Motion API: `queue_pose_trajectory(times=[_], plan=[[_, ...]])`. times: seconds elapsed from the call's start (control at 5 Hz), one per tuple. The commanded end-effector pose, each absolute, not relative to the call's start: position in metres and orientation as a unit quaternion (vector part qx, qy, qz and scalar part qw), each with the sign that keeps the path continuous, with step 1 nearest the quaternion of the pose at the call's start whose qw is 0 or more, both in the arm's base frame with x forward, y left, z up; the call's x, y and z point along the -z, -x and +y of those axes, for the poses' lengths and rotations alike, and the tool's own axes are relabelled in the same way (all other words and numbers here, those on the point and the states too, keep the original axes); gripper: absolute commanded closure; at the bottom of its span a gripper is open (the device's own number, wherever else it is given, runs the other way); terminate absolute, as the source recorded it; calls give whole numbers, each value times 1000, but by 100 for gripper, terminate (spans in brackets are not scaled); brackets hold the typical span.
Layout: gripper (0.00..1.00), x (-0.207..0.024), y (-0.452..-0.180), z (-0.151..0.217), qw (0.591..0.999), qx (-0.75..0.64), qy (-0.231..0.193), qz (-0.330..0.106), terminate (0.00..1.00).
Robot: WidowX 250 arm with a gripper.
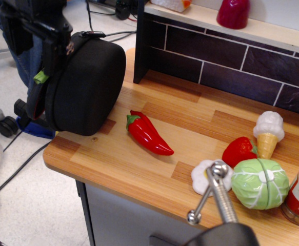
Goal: Zip zipper bag
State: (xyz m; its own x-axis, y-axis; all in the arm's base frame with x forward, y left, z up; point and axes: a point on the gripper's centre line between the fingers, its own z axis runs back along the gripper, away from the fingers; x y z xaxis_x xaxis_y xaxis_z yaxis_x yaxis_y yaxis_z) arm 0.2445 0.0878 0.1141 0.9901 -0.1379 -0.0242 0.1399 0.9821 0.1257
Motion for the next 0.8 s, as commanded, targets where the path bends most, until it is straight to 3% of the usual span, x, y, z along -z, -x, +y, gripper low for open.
queue_pose_trajectory(times=[0.0,0.2,0.4,0.6], plan=[[0,-105,-241,83,993,83,-76,-16,0],[0,-100,-246,77,993,82,-76,-26,0],[100,-115,-251,72,995,70,-61,-22,0],[100,-114,-251,69,996,62,-69,-18,0]])
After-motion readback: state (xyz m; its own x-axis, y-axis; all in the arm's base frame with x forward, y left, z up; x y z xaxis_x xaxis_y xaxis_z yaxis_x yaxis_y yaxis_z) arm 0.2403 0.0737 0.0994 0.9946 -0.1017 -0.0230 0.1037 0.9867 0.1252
